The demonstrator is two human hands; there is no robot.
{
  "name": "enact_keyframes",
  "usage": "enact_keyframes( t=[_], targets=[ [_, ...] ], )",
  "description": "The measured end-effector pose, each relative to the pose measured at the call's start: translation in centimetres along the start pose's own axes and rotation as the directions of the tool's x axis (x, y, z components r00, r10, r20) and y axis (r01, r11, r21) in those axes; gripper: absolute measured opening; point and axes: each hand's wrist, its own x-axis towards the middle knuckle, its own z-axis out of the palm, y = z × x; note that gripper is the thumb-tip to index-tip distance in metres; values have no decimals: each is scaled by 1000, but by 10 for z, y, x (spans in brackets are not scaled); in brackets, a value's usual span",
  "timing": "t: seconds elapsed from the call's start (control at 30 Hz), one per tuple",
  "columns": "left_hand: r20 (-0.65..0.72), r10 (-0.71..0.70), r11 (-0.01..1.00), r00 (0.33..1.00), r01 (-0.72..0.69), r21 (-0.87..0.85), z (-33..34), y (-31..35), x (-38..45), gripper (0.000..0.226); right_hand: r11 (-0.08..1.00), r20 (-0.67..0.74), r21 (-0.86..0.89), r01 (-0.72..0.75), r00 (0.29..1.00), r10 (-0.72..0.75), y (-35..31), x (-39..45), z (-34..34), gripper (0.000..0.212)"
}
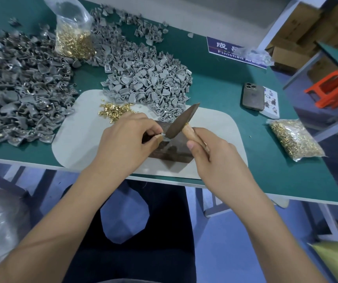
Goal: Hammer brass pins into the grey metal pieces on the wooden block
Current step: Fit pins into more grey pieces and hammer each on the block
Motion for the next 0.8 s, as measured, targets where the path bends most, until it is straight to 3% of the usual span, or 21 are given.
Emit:
enact_keyframes(
  t=[0.2,0.33,0.4,0.47,0.6,0.73,0.8],
  targets=[
    [-1,-17,1000,1000,17,24,-4,0,2,5,997,-236,81,10,972,9,3,-4,-1,13],
    [25,-30,999,999,29,38,-8,0,7,5,999,-75,42,-12,997,16,-1,-8,11,20],
    [29,-30,999,999,29,40,-9,0,7,5,1000,-123,-18,-21,992,19,0,-7,11,20],
    [31,-32,999,999,31,44,-9,0,7,5,999,-212,38,-26,977,34,-2,-8,11,21],
    [55,-27,998,998,24,54,-11,-2,10,5,999,-76,-37,-7,997,4,-8,-7,11,24],
    [97,-22,998,995,16,62,-14,-3,15,6,997,-255,79,-19,966,39,-5,-5,-2,24],
    [100,-22,998,995,16,57,-14,-3,16,6,997,-233,74,10,972,8,-9,-5,0,26]
  ],
)
